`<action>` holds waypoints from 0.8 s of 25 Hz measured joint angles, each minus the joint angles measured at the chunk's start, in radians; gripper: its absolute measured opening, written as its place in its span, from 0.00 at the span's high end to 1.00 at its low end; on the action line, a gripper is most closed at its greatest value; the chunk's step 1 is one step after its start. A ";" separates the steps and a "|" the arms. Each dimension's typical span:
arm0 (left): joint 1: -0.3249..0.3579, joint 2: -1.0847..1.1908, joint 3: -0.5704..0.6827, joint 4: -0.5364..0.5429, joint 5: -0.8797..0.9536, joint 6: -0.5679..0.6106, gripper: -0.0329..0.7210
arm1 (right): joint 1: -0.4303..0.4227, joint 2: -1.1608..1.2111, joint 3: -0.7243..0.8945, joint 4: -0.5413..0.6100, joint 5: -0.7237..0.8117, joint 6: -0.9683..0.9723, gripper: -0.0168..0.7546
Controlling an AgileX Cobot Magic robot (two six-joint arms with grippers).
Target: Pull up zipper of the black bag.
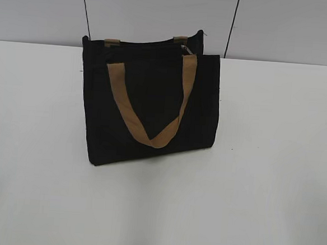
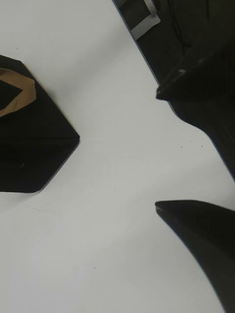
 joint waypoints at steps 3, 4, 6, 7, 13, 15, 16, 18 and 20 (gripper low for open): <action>0.055 0.000 0.000 -0.002 0.000 0.000 0.34 | -0.026 -0.010 0.001 0.002 0.000 0.000 0.21; 0.085 0.000 0.000 -0.002 0.000 0.000 0.34 | -0.050 -0.016 0.001 0.002 0.000 0.000 0.21; 0.170 -0.001 0.000 -0.002 0.000 0.000 0.34 | -0.112 -0.041 0.001 0.002 0.000 0.000 0.21; 0.208 -0.006 0.000 -0.002 0.000 0.000 0.34 | -0.149 -0.057 0.001 0.003 0.000 0.000 0.21; 0.436 -0.088 0.000 -0.002 -0.001 0.000 0.34 | -0.318 -0.227 0.002 0.003 -0.001 0.000 0.21; 0.490 -0.115 0.000 -0.001 -0.001 0.000 0.36 | -0.342 -0.275 0.002 0.004 -0.001 0.000 0.21; 0.513 -0.127 0.000 -0.001 -0.001 0.000 0.37 | -0.345 -0.290 0.002 0.004 0.000 0.000 0.21; 0.545 -0.151 0.000 -0.001 -0.001 0.000 0.38 | -0.347 -0.298 0.002 0.004 0.000 0.000 0.21; 0.559 -0.170 0.001 -0.001 -0.001 0.000 0.39 | -0.348 -0.298 0.002 0.005 -0.001 0.000 0.21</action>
